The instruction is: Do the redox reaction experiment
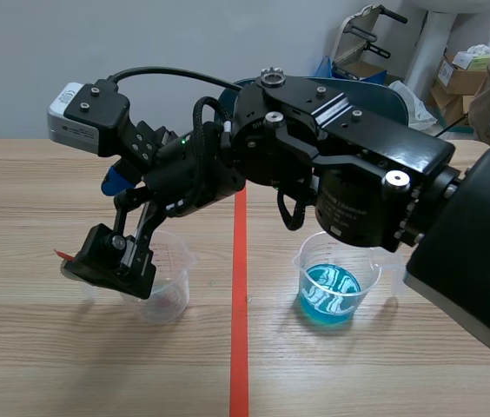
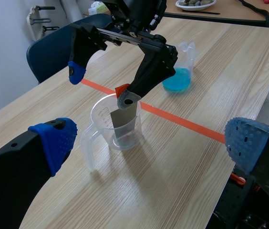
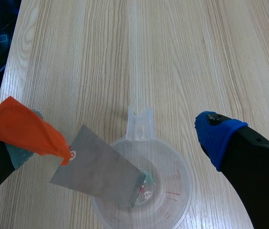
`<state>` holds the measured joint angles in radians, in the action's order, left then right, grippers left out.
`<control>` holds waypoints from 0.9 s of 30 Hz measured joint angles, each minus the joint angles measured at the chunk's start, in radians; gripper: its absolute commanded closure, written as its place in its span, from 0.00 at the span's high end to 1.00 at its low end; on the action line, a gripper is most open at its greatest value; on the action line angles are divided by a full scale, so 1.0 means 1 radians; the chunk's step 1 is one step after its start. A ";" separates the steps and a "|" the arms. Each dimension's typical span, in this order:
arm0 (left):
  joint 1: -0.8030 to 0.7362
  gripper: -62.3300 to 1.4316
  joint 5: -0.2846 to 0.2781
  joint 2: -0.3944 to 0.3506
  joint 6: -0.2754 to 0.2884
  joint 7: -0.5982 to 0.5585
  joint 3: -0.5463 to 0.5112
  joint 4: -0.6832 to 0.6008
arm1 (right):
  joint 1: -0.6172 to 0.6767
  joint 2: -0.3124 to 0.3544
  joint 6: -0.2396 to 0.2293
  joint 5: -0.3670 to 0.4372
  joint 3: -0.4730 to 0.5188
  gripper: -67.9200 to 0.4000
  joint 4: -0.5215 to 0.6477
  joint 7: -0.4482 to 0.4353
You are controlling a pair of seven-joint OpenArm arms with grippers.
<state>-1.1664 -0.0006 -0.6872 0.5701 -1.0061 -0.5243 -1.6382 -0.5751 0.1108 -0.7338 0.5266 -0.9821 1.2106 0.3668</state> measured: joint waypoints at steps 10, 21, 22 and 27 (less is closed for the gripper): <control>0.000 1.00 0.000 0.000 0.000 0.000 0.000 0.000 | 0.000 0.000 0.000 0.000 0.000 1.00 0.000 0.000; 0.000 1.00 0.000 0.000 0.000 0.000 0.000 0.000 | 0.000 0.000 0.000 0.000 0.000 1.00 0.000 -0.029; 0.000 1.00 0.000 0.000 0.000 0.000 0.000 0.000 | 0.000 0.000 0.000 0.000 0.000 1.00 0.000 -0.043; 0.000 1.00 0.000 0.000 0.000 0.000 0.000 0.000 | 0.016 0.027 0.003 -0.007 0.000 1.00 0.018 -0.111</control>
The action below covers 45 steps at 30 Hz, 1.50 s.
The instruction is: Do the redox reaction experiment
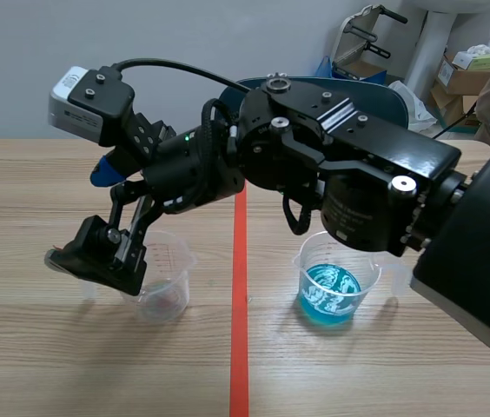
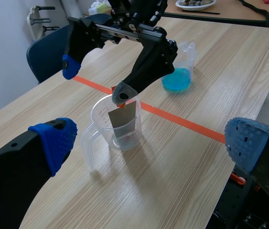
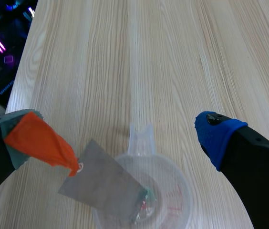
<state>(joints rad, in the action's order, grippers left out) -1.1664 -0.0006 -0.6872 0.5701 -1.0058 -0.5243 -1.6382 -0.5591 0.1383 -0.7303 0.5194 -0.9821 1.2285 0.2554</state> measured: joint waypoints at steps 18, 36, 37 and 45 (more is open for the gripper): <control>0.161 1.00 0.000 0.052 0.000 0.082 0.000 0.000 | 0.521 0.433 0.221 -0.006 0.406 1.00 0.683 -0.142; 0.499 1.00 -0.053 0.119 -0.063 0.363 0.272 0.000 | 1.241 0.504 0.263 -0.034 0.979 1.00 0.984 -0.254; 0.520 1.00 -0.052 0.119 -0.071 0.391 0.298 0.000 | 1.265 0.504 0.263 -0.034 0.996 1.00 0.992 -0.269; 0.657 1.00 -0.077 0.119 -0.187 0.553 0.492 -0.047 | 1.389 0.502 0.297 -0.033 1.120 1.00 1.029 -0.326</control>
<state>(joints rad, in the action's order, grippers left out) -0.5095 -0.0772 -0.5678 0.3828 -0.4530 -0.0319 -1.6852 0.8299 0.6399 -0.4332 0.4862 0.1379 2.2574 -0.0704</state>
